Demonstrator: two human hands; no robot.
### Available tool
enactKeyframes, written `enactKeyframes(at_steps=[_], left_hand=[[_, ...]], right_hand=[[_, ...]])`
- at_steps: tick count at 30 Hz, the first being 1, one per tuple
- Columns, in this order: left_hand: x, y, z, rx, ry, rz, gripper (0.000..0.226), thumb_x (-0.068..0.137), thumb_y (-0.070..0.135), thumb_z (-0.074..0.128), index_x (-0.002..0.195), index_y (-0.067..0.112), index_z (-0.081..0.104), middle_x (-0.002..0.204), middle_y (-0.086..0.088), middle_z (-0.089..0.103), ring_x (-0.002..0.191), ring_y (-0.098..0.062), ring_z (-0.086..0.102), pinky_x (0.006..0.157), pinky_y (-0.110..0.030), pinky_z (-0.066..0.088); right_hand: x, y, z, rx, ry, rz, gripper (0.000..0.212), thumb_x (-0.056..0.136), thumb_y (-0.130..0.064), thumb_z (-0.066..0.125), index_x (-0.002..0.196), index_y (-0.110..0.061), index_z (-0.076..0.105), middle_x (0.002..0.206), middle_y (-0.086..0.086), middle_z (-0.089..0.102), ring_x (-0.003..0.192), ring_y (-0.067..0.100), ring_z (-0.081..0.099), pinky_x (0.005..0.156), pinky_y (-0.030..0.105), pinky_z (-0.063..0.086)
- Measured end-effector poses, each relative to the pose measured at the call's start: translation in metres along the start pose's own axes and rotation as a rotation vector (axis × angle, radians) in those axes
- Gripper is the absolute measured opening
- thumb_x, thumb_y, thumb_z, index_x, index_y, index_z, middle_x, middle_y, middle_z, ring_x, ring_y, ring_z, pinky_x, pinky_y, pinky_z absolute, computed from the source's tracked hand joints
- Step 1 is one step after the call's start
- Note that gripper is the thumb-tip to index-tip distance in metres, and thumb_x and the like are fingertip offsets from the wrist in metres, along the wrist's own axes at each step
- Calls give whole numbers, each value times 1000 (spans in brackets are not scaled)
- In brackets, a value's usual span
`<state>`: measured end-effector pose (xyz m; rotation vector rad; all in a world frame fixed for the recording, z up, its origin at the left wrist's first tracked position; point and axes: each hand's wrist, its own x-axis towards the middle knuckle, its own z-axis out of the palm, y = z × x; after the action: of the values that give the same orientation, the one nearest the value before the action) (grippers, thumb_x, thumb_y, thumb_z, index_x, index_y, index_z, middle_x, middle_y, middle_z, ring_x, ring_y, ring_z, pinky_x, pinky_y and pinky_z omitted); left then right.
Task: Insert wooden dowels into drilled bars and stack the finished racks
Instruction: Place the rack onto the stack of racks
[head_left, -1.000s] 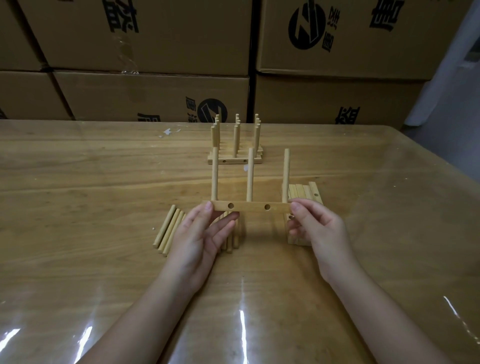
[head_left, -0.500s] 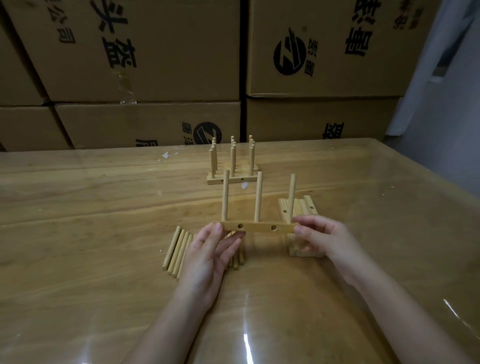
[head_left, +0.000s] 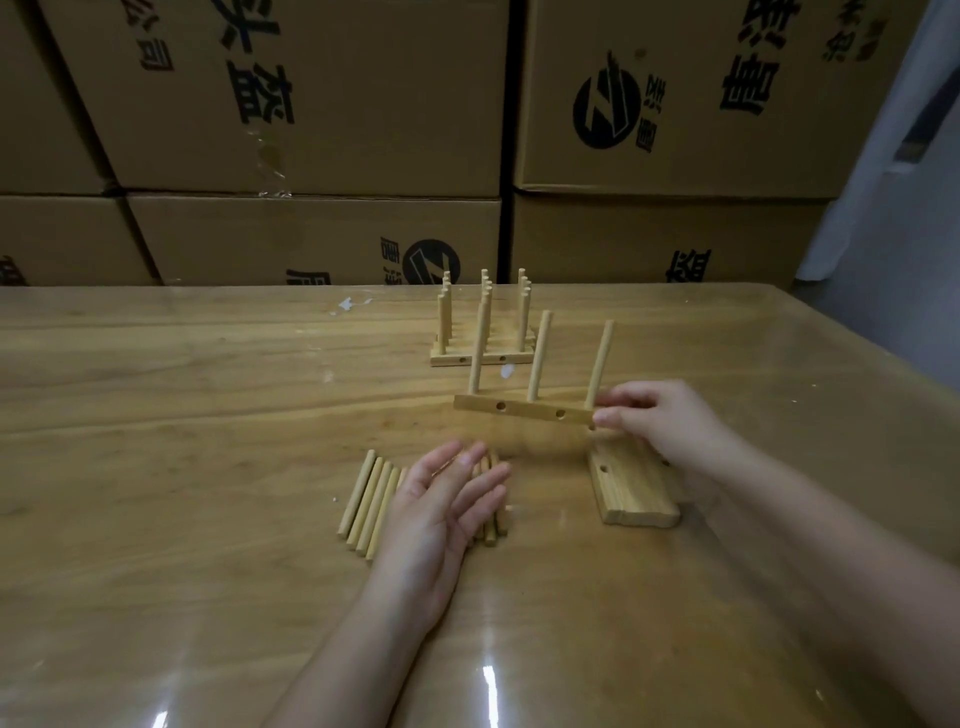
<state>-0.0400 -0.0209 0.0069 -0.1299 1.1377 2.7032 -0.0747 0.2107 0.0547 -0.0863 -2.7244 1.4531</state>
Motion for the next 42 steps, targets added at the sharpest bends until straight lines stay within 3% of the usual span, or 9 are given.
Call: enactKeyframes(at_steps=[7,10,16,21,27,34,38,42], left_hand=[[-1,-2,-1,147,-58,-31,26,71,20,68,92,6,61,88,-14,73,77,-21,72,62,-23,57],[-1,-1,-1,148,-64,-43,24,71,20,68,91,7,61,86,-13,73,76,-20,72,62,-23,57],[-2,0,-1,133,-73,-55,18,73,16,64,88,7,62,84,-12,73,73,-17,72,60,-22,56],[-2,-1,-3,143,-74,-61,17,73,14,63,88,6,61,82,-11,73,72,-16,72,60,-21,56],[0,-3,-5,156,-80,-61,18,73,14,64,88,5,62,82,-13,72,71,-17,71,59,-21,56],[0,-3,-4,155,-79,-51,16,73,13,63,87,4,62,81,-14,72,70,-17,71,59,-21,56],[0,-3,-5,164,-79,-56,16,74,13,63,88,4,62,82,-14,72,72,-17,71,59,-21,56],[-1,-2,-4,168,-81,-58,17,74,13,63,89,4,62,82,-13,72,72,-17,71,59,-21,56]], right_hand=[[71,3,32,-43,64,68,15,79,-23,72,90,-31,66,85,-11,65,78,7,61,61,23,44],[95,4,44,-133,48,42,23,79,-22,72,102,-25,69,91,-10,63,82,7,59,69,25,43],[123,9,54,-189,69,80,26,80,-22,71,107,-21,69,103,-1,68,92,17,62,88,33,48],[134,6,56,-285,71,67,28,85,-20,67,113,-18,66,114,3,65,104,21,58,84,30,42],[144,2,62,-373,123,67,30,86,-20,65,116,-17,64,116,4,64,106,23,57,83,30,43],[150,2,66,-416,195,81,28,86,-21,65,114,-17,64,111,3,65,101,23,59,81,32,46],[146,5,66,-370,230,79,15,88,-22,63,103,-18,64,104,4,65,94,22,60,80,34,50],[123,14,56,-259,214,-14,11,93,-24,53,100,-25,61,96,-4,63,81,11,58,63,26,47]])
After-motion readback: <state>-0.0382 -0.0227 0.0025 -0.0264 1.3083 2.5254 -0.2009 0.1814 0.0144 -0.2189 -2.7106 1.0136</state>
